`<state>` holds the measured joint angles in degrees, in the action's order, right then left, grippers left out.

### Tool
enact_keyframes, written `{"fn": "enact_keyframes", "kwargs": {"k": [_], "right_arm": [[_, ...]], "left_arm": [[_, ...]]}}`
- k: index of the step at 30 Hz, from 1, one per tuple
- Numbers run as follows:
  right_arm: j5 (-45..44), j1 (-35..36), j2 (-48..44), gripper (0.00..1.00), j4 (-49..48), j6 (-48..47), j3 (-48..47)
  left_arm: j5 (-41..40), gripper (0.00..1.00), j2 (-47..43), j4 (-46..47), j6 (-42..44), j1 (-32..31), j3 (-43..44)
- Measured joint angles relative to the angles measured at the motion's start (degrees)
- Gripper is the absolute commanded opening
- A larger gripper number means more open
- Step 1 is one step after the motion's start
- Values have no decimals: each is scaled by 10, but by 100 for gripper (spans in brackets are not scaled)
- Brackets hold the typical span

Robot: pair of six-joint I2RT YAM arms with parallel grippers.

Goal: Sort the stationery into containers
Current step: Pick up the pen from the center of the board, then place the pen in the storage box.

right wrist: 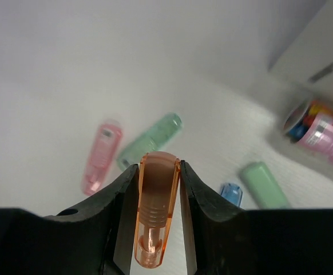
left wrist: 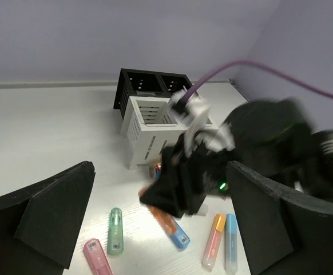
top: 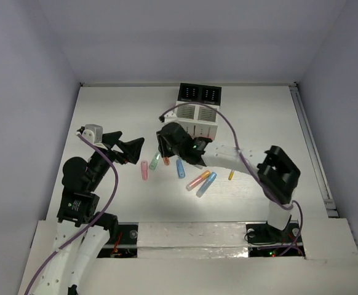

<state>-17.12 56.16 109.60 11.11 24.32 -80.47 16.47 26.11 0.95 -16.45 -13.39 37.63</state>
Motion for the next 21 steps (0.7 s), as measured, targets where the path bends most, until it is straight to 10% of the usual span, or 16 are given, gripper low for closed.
{"fn": "enact_keyframes", "kwargs": {"k": [9, 21], "right_arm": [[-4, -79, -88, 23, -154, -52, -35], [-98, -215, 61, 22, -326, -153, -170]], "left_arm": [[0, 99, -2, 0, 0, 0, 0], [0, 99, -13, -4, 0, -9, 0]]}}
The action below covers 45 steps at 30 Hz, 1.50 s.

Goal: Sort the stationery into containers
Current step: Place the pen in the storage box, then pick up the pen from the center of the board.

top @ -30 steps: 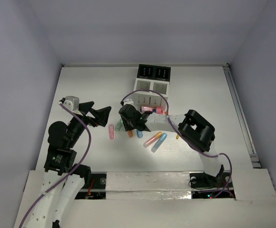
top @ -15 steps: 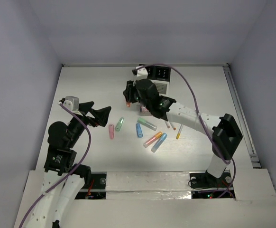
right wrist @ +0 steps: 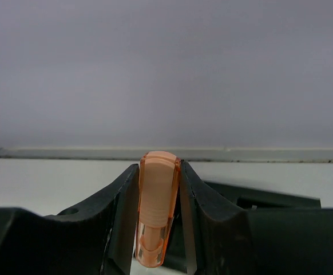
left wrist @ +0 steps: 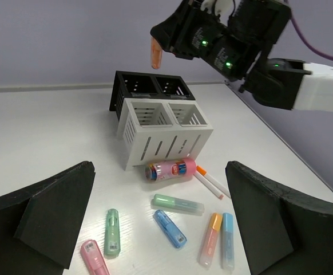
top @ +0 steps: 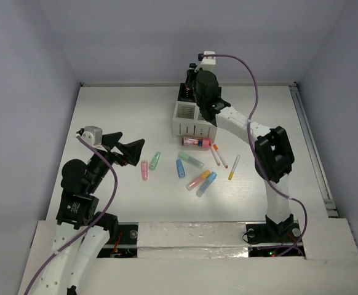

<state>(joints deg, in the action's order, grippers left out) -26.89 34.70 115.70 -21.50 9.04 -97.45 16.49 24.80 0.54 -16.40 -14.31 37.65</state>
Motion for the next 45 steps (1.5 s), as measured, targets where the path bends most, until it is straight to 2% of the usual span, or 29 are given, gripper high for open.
{"fn": "enact_keyframes", "kwargs": {"k": [8, 19, 22, 24, 25, 29, 31, 34, 37, 43, 44, 45], "right_arm": [[-10, -33, 137, 22, -21, -58, -145], [-10, -45, 166, 23, -23, -67, -151], [-6, -45, 166, 32, -30, -61, -132], [-2, -45, 166, 44, -29, -57, -121], [0, -45, 166, 54, -27, -54, -117], [5, -45, 166, 67, -27, -51, -115], [10, -45, 163, 69, -26, -49, -113], [20, -45, 141, 68, -22, -45, -88], [30, -38, 94, 63, -16, -41, -45], [64, 17, -14, 46, 34, 3, 19], [73, 34, -29, 37, 47, 16, 29], [83, 52, -43, 32, 59, 28, 41]], "left_arm": [[0, 99, 0, 0, 0, -6, 0], [0, 99, 0, 0, 0, -7, 0], [0, 99, 0, 0, 0, -7, 0], [0, 99, 0, 0, 0, -7, 0], [0, 99, 0, 0, 0, -7, 0], [-1, 99, 0, 0, 0, -7, 0], [-1, 99, -2, 0, 0, -7, 0], [-2, 99, -3, 0, 0, -7, 0], [-2, 99, -3, 0, 0, -7, 0], [-5, 99, -10, 0, 1, -6, 0], [-7, 99, -13, 0, 1, -6, 0], [-9, 99, -14, 0, 2, -6, 0]]}}
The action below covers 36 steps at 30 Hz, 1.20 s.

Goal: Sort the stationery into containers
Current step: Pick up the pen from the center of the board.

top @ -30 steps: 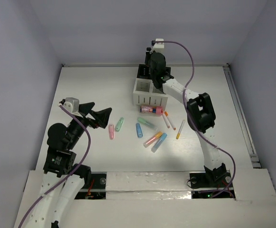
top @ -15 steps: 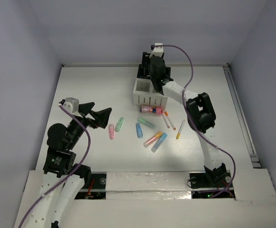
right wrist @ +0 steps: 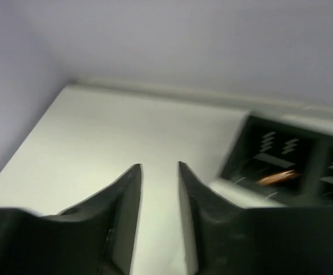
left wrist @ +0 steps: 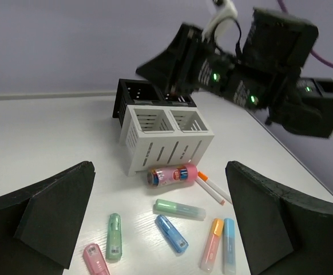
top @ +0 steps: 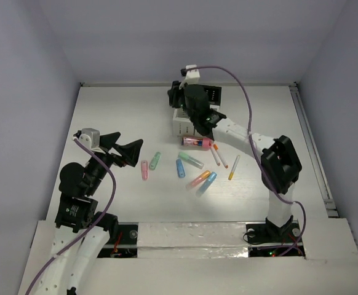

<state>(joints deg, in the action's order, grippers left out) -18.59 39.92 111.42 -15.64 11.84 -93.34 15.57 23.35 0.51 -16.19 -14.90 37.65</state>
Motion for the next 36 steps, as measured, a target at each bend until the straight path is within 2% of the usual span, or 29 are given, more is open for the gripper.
{"fn": "enact_keyframes", "kwargs": {"k": [2, 4, 6, 7, 8, 10, 11, 14, 25, 28, 31, 32, 36], "right_arm": [[21, 34, -17, 20, 16, 31, 31], [47, 63, -24, 19, 37, 57, 64], [74, 92, -23, 24, 64, 83, 101], [82, 103, -22, 28, 74, 91, 116], [88, 108, -22, 39, 89, 101, 133], [98, 127, -21, 52, 119, 116, 156], [103, 132, -21, 62, 130, 124, 162], [111, 138, -14, 69, 148, 142, 163], [116, 138, 97, 67, 183, 183, 103], [117, 138, 104, 64, 191, 185, 86], [117, 138, 120, 58, 204, 186, 69], [116, 138, 125, 53, 206, 186, 64], [105, 138, 131, 52, 229, 179, 48]], "left_arm": [[-6, 99, -4, 0, 1, 0, 0], [-9, 99, -6, 0, 1, 0, 0], [-10, 99, -6, 0, 1, 0, 0], [-10, 99, -6, 0, 1, 0, 0], [-11, 99, -6, 0, 2, 0, 0], [-11, 99, -7, 0, 2, 0, 0], [-11, 99, -7, 0, 2, 0, 0], [-11, 99, -7, 0, 2, 0, 0], [-11, 99, -7, -1, 2, 0, 0], [-11, 99, -7, -2, 2, 0, 0], [-13, 99, -7, -2, 2, 0, 0], [-14, 99, -7, -3, 2, 0, 0], [-17, 99, -8, -5, 2, 0, 0]]}}
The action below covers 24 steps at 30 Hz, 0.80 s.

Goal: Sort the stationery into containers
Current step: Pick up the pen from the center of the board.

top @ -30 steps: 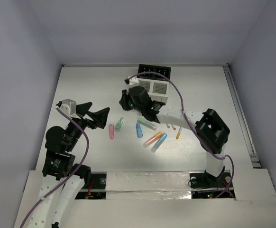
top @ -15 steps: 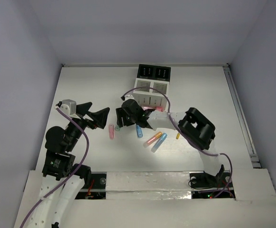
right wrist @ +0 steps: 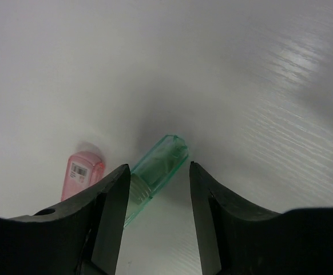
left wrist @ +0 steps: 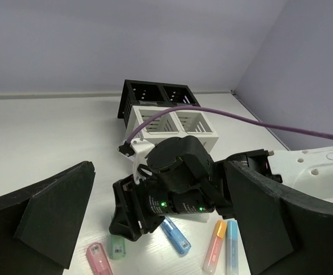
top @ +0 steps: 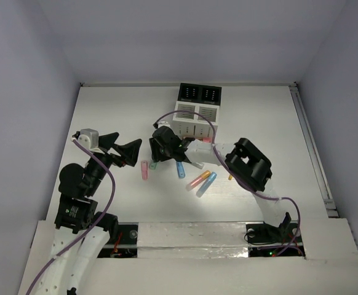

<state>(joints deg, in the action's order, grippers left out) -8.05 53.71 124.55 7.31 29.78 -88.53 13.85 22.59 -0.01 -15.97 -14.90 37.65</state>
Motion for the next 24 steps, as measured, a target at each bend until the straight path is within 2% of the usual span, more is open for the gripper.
{"fn": "enact_keyframes", "kwargs": {"k": [4, 7, 13, 16, 19, 20, 24], "right_arm": [[-17, 0, 0, 58, 35, -17, -13], [-27, 2, 12, 59, 76, -37, -44], [-47, 8, 33, 37, 125, -73, -86], [-47, 8, 33, 35, 137, -79, -89], [-47, 8, 33, 44, 141, -80, -90], [-46, 8, 33, 55, 141, -81, -90], [-41, 9, 32, 57, 141, -83, -90]], "left_arm": [[-2, 99, -3, -1, 0, 0, 0], [-2, 99, -4, -1, 0, 0, 0], [-2, 99, -4, -3, 0, 0, 0], [-4, 99, -4, -3, 0, 0, 0], [-4, 99, -4, -3, 0, 0, 0], [-4, 99, -4, -3, 0, 0, 0], [-4, 99, -4, -3, 0, 0, 0]]}}
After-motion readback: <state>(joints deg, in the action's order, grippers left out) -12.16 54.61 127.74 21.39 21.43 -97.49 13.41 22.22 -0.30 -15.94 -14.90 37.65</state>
